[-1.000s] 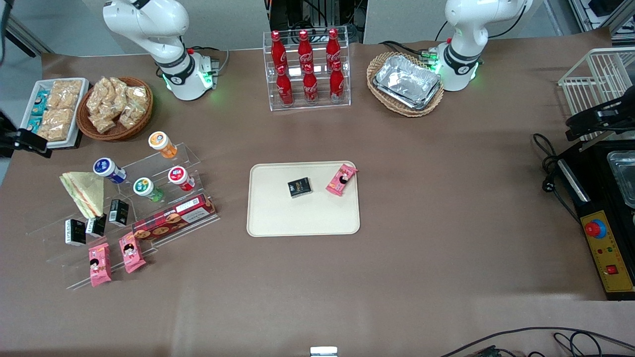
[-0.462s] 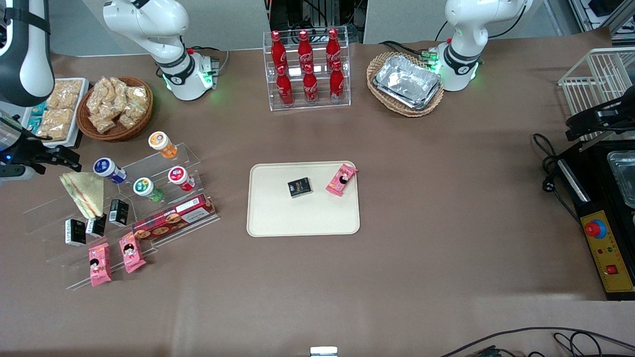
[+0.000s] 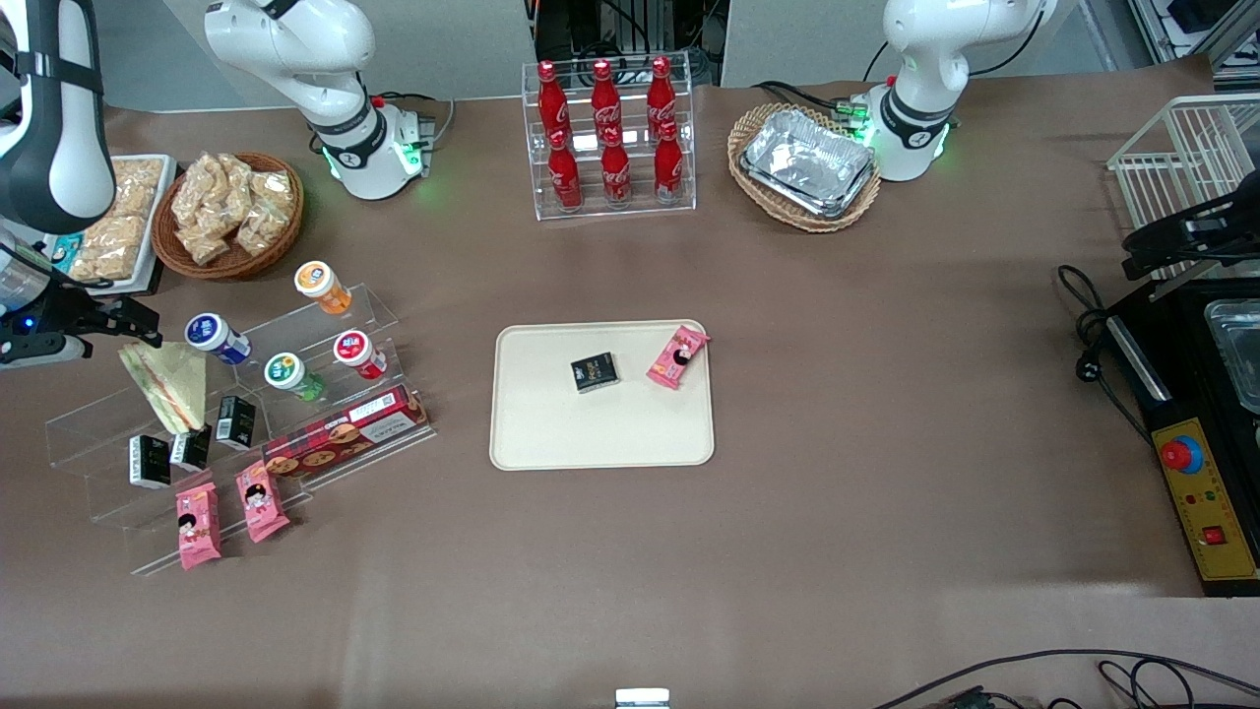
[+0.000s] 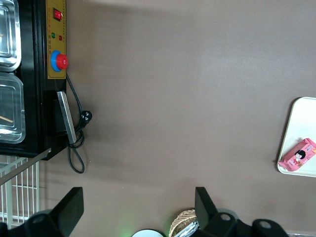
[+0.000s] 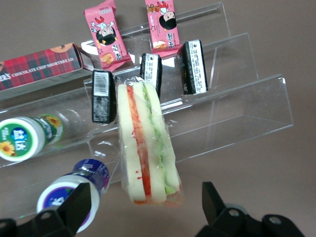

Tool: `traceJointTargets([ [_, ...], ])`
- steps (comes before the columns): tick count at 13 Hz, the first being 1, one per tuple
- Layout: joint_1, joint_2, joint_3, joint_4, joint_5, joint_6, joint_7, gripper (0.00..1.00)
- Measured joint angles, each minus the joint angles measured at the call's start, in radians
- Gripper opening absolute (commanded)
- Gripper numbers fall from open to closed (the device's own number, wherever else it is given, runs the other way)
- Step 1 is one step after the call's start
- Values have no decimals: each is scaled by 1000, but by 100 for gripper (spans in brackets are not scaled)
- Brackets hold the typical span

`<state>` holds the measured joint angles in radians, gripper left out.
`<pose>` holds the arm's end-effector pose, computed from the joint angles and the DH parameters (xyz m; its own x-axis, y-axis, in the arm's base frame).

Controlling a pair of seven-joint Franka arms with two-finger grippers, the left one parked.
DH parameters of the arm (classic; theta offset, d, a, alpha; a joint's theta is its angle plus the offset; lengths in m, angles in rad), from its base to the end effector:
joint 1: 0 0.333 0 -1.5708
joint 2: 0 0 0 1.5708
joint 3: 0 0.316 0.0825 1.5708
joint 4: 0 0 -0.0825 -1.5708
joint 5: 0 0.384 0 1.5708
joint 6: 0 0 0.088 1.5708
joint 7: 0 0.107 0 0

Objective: Place sandwich on tray
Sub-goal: 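Lower the right gripper around the sandwich and close on it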

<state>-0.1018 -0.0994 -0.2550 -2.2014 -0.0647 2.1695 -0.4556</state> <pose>0.4848 -0.1853 0.4297 0.9899 0.1346 0.0441 0.1321 -0.9897 0.0557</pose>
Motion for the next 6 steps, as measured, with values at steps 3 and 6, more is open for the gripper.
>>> traceJointTargets([
  [3, 0, 22, -1, -38, 0, 81, -3, 100],
  [6, -3, 51, -2, -49, 0, 133, -3, 100],
])
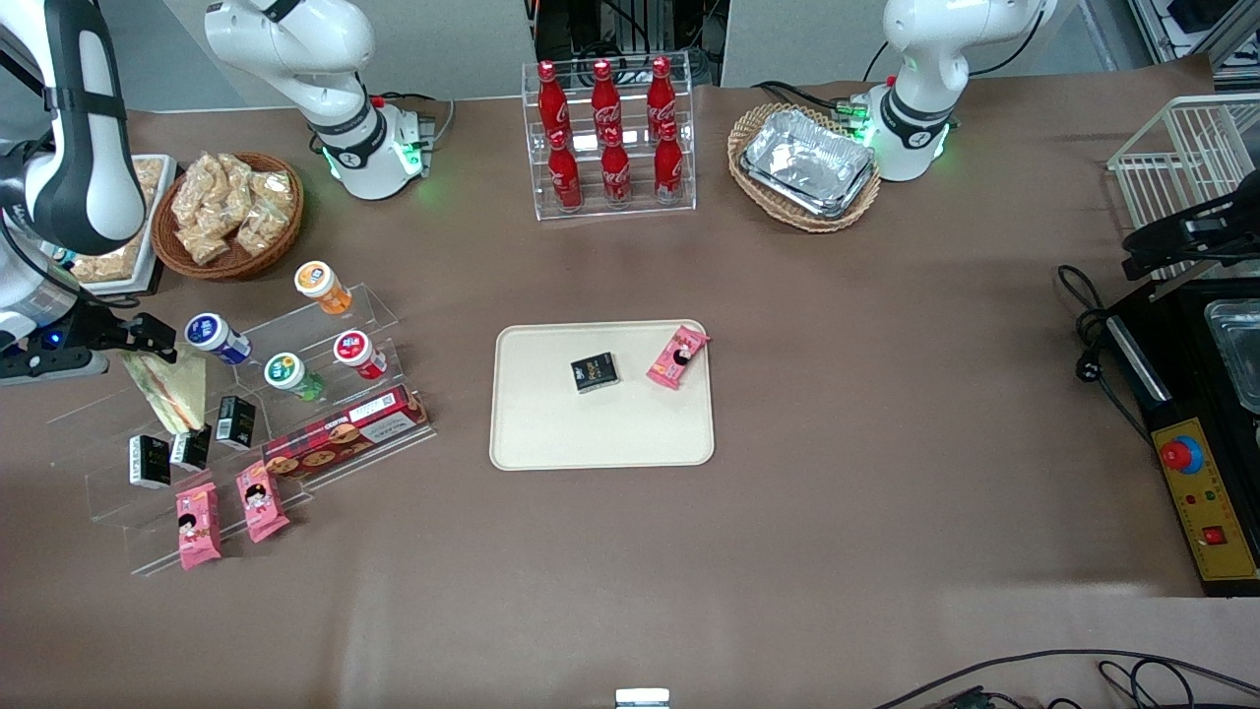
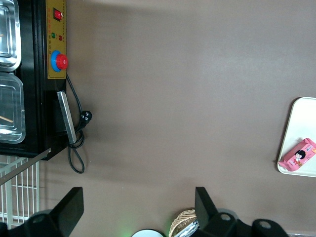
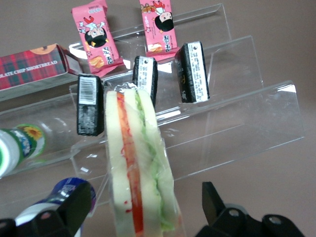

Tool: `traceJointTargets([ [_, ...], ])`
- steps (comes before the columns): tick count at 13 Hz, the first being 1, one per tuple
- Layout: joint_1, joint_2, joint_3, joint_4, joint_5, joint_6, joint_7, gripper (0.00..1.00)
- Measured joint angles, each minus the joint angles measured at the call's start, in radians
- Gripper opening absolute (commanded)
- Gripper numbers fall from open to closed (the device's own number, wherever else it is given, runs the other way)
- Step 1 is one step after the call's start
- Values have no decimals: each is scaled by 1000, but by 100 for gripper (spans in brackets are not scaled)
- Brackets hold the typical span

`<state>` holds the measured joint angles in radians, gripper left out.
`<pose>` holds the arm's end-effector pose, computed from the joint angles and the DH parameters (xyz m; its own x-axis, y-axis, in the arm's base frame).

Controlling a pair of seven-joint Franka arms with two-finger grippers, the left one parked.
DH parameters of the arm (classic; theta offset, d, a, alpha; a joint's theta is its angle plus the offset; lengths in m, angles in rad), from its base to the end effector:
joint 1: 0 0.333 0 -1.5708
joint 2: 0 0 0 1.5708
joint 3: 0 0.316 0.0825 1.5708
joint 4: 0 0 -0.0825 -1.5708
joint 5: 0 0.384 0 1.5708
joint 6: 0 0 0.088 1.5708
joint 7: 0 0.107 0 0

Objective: Place sandwich on tray
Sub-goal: 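Lower the right gripper around the sandwich and close on it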

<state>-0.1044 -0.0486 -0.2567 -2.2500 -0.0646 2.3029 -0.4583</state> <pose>0.4899 -0.1871 0.3945 0.9876 0.1397 0.0713 0.1340 -0.9878 0.0795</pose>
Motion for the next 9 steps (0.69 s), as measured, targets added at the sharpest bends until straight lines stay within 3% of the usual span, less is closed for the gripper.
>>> traceJointTargets([
  [4, -19, 31, 0, -2, 2, 23, -1, 96],
  [5, -20, 37, 0, -3, 18, 23, 0, 87],
  [6, -20, 44, 0, -4, 37, 23, 0, 68],
  [9, -20, 55, 2, -4, 54, 24, -1, 40],
])
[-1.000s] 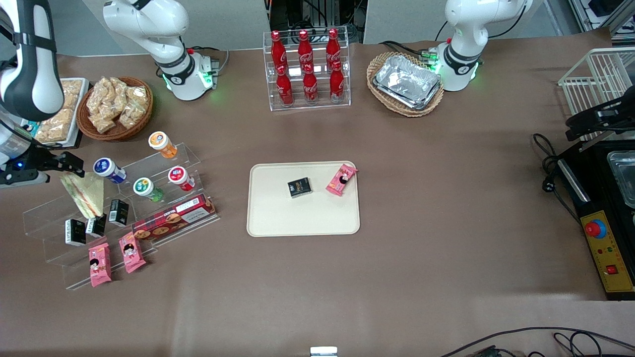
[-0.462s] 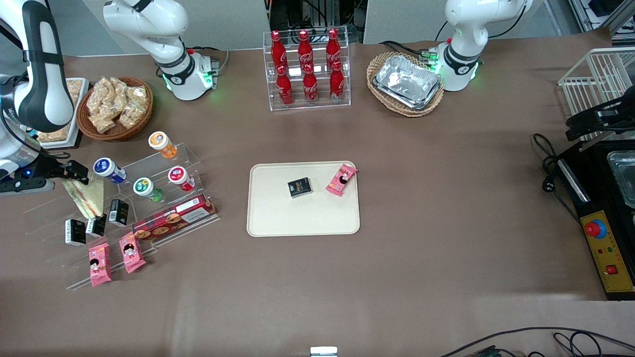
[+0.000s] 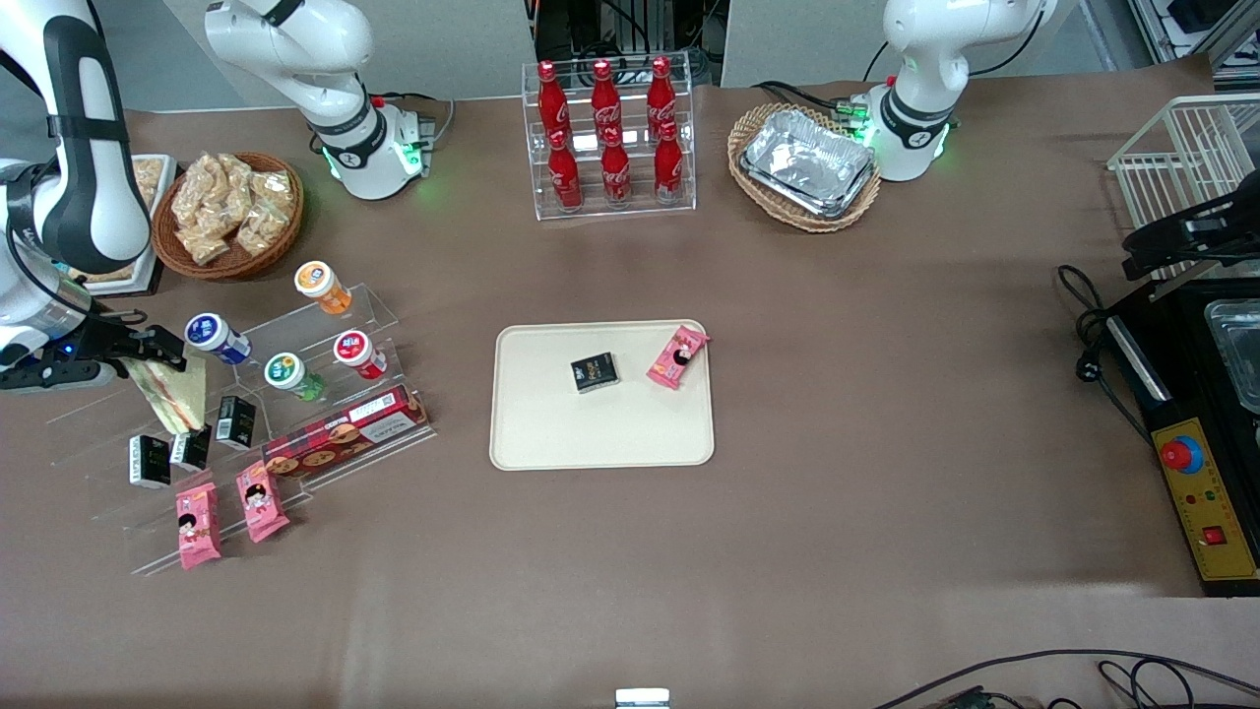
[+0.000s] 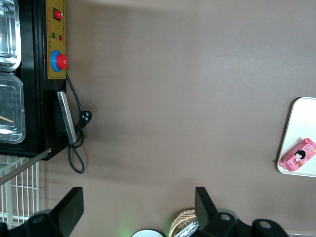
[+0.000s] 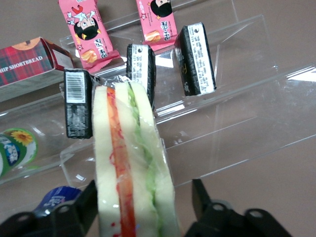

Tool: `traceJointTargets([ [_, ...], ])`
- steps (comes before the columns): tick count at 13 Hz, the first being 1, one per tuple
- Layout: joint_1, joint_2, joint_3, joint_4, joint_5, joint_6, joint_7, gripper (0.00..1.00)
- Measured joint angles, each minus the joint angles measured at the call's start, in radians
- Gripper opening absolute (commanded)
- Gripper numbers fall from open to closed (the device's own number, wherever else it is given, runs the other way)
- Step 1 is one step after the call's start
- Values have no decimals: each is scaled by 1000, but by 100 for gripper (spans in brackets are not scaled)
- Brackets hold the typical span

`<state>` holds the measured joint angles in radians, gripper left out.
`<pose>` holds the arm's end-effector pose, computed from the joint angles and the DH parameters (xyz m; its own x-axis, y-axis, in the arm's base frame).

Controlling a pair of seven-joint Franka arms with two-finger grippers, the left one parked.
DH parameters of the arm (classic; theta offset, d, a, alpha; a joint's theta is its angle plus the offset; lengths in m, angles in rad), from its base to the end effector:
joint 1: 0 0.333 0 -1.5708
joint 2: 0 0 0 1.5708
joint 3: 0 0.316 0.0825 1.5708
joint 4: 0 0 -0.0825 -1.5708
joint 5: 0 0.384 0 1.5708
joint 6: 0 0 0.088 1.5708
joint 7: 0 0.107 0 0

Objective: Place sandwich on tray

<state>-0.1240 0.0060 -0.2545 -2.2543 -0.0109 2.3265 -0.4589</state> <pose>0.4906 -0.1952 0.3670 0.9946 0.0885 0.0551 0.0864 -0.9955 0.0383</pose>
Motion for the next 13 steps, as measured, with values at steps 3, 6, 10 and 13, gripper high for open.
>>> traceJointTargets([
  [3, 2, -2, 4, 1, 2, 1, -5, 33],
  [6, 3, -4, 8, 27, 2, 4, -54, 33],
  [10, 10, -5, 11, 111, 4, -46, -143, 34],
  [13, 96, -12, 16, 219, 7, -150, -154, 34],
])
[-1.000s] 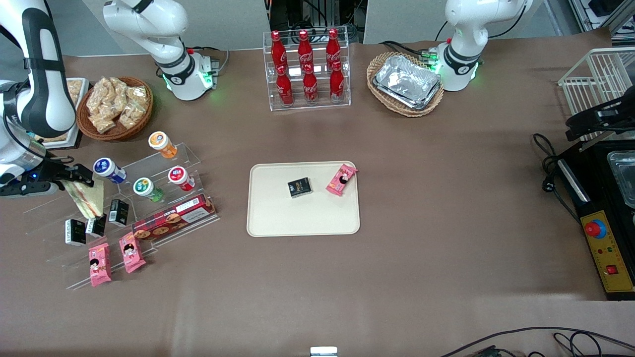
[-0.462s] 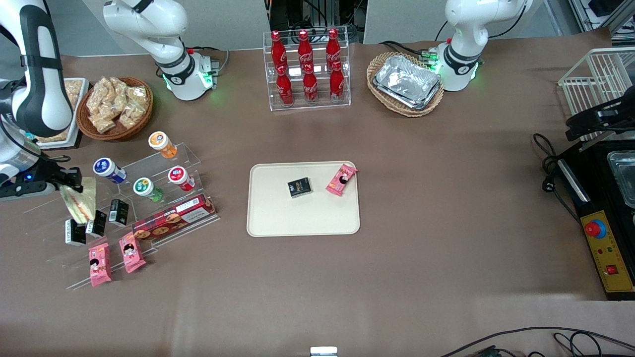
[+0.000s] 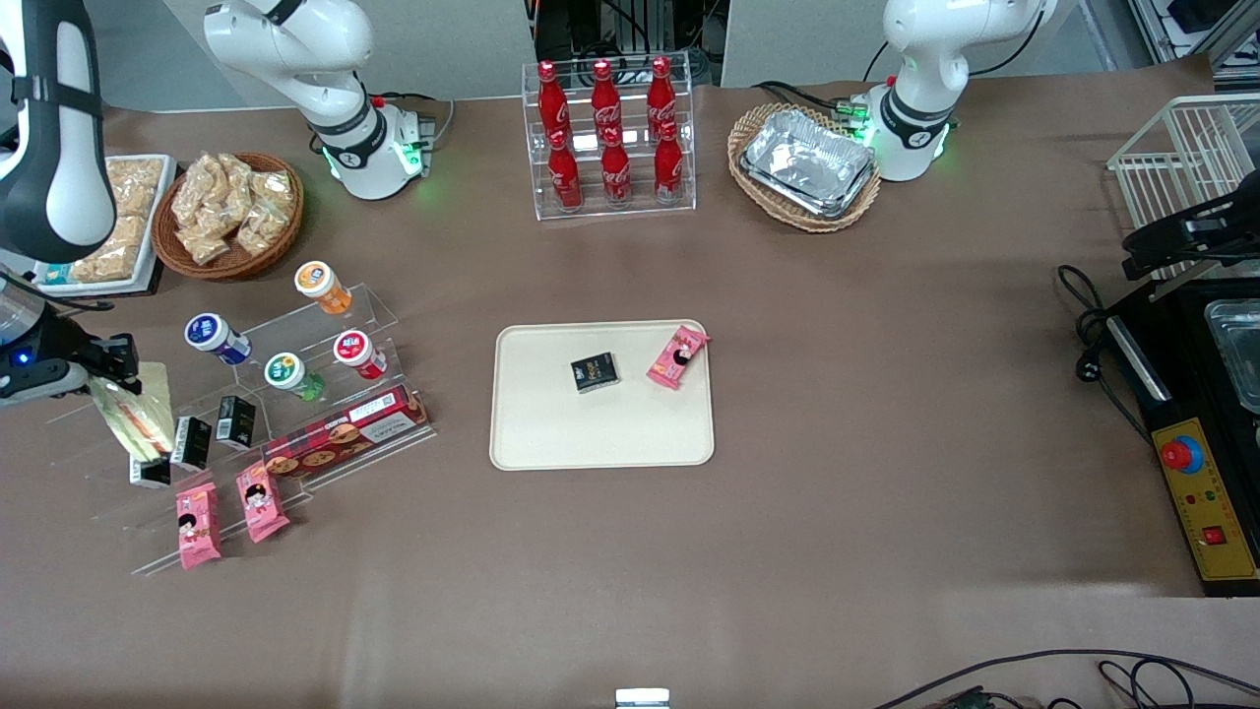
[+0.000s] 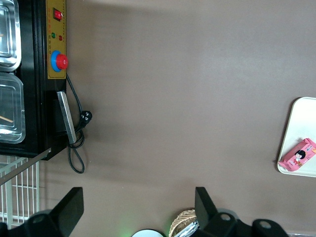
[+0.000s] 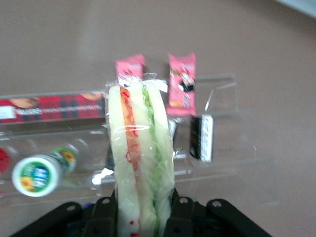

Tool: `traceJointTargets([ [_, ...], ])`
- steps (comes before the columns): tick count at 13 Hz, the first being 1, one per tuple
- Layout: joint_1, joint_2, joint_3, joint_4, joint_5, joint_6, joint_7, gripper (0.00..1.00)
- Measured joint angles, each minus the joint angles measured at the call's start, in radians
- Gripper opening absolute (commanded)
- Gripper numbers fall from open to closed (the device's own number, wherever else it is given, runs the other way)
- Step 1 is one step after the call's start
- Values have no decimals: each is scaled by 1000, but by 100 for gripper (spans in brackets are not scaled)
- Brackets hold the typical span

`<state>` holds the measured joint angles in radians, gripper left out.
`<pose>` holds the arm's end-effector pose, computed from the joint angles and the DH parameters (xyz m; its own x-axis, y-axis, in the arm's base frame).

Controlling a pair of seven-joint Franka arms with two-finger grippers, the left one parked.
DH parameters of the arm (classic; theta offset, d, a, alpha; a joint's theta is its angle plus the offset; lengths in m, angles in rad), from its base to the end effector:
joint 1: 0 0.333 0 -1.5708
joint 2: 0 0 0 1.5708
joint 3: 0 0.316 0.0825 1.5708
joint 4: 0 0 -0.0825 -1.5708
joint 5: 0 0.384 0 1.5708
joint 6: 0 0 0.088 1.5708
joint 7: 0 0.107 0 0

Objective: Place sandwich on tray

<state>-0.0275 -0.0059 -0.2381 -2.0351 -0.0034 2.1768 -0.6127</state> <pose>0.5444 -0.1484 0.4605 0.9313 0.3441 0.1192 0.3356 -0.9381 0.0858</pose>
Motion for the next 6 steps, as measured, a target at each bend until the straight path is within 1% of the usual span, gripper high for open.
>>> traceJointTargets([
  [3, 126, 2, 7, 109, 4, -112, 0, 34],
  [4, 167, 14, 8, 145, 13, -142, 0, 34],
  [6, 245, 50, 9, 190, 42, -157, 0, 34],
])
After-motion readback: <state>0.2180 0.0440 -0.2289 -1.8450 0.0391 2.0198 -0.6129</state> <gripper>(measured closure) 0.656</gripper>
